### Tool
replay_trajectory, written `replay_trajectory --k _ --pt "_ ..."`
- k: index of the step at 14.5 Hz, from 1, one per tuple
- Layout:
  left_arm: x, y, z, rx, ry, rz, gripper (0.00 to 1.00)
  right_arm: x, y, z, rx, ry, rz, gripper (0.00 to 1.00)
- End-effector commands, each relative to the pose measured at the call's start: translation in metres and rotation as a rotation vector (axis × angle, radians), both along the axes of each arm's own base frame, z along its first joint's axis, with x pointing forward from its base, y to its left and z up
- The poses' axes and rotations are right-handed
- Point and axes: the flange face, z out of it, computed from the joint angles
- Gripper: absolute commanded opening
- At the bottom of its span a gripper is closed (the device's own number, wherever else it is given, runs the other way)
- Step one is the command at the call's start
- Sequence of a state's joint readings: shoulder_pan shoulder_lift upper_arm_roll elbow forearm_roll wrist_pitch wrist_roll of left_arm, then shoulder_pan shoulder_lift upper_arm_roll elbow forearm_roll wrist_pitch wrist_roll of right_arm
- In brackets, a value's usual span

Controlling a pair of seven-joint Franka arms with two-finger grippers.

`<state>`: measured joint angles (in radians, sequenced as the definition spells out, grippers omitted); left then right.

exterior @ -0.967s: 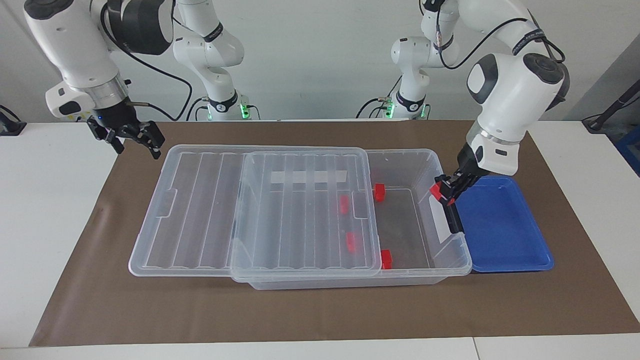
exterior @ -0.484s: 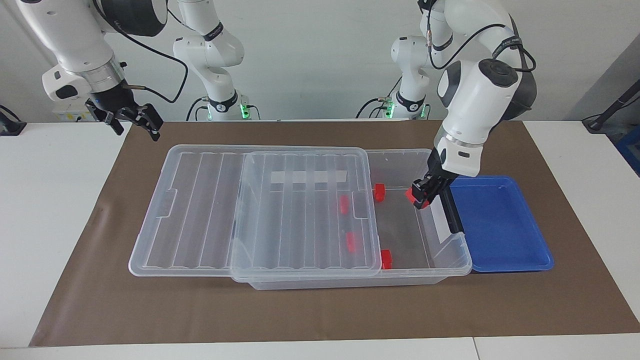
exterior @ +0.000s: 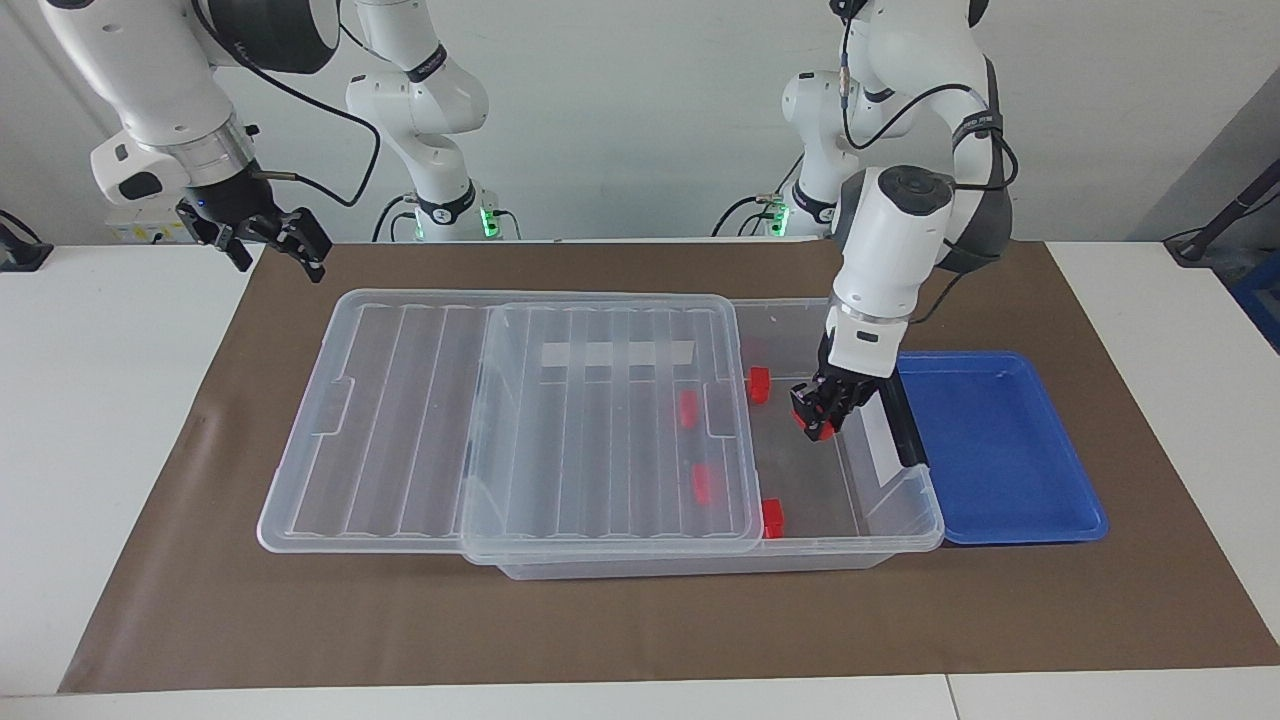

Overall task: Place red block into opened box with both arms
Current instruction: 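Carry the red block into the opened box with the left gripper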

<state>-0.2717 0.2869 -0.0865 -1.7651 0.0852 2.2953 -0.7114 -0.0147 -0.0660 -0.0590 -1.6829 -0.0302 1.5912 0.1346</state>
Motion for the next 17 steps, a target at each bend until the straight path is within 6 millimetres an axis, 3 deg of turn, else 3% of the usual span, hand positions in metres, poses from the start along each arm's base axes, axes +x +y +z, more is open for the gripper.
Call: replay_trajectory --k 1,2,8,13,14,15,16,17 --pt "0.002 -0.014 -0.037 0.03 -0.016 -0.036 0.0 -0.002 0.002 0.0 0.017 0.007 -0.004 1.0" --pt "0.004 -0.023 -0.054 0.025 -0.028 -0.052 0.0 -0.002 0.002 0.0 0.017 0.008 -0.003 1.0" --pt "-0.004 -0.012 -0.114 0.077 -0.053 -0.127 0.0 0.001 0.003 0.001 0.015 -0.019 0.013 1.0" --pt "-0.007 -0.012 -0.119 0.082 -0.045 -0.129 0.0 0.002 0.004 0.0 0.015 -0.021 0.065 1.0" --pt "-0.007 -0.012 -0.119 0.082 -0.043 -0.129 0.0 0.003 0.018 0.001 0.013 -0.021 0.094 1.0" --pt "-0.008 -0.011 -0.12 0.082 -0.043 -0.129 0.0 0.003 0.013 0.0 0.015 -0.017 0.086 1.0" --pt "-0.007 -0.011 -0.12 0.082 -0.043 -0.128 0.18 0.003 0.011 0.0 0.017 -0.017 0.083 1.0" --pt "-0.007 -0.011 -0.12 0.082 -0.043 -0.128 0.73 0.003 0.008 0.0 0.017 -0.017 0.08 1.0"
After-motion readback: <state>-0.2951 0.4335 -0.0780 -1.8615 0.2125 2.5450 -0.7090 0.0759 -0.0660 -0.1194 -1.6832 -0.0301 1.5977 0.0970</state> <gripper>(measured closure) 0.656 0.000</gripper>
